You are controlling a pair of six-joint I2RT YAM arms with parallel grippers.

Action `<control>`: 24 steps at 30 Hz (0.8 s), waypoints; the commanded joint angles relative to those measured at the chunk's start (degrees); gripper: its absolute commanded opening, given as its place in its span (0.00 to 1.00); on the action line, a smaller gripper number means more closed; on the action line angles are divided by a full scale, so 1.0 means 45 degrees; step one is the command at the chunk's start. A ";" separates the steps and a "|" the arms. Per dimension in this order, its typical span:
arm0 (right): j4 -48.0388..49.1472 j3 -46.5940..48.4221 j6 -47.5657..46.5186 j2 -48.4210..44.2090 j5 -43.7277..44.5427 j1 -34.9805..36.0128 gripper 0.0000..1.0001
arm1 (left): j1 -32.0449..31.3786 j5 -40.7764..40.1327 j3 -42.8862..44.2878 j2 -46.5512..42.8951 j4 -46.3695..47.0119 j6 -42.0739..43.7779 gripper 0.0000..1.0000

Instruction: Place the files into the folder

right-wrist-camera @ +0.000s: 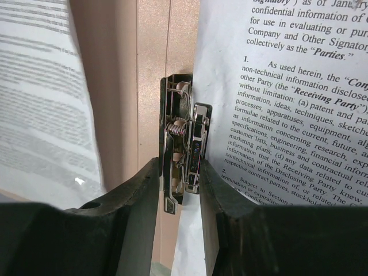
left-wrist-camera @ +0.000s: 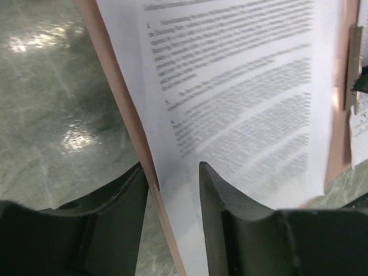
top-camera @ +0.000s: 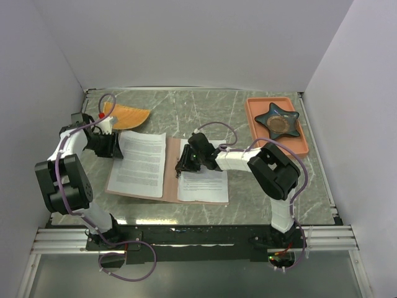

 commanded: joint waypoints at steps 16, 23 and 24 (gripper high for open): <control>-0.5238 -0.1349 -0.0846 0.2146 0.2300 0.0509 0.08 | -0.1979 0.3113 0.1289 -0.0626 -0.3774 0.0808 0.40; -0.5336 -0.1331 -0.0768 0.2303 0.2319 0.0548 0.10 | -0.3229 0.3817 0.2675 -0.0547 -0.4576 0.0340 0.52; -0.5374 -0.1292 -0.0748 0.2322 0.2319 0.0568 0.11 | -0.3385 0.3857 0.3102 -0.0451 -0.4693 0.0223 0.53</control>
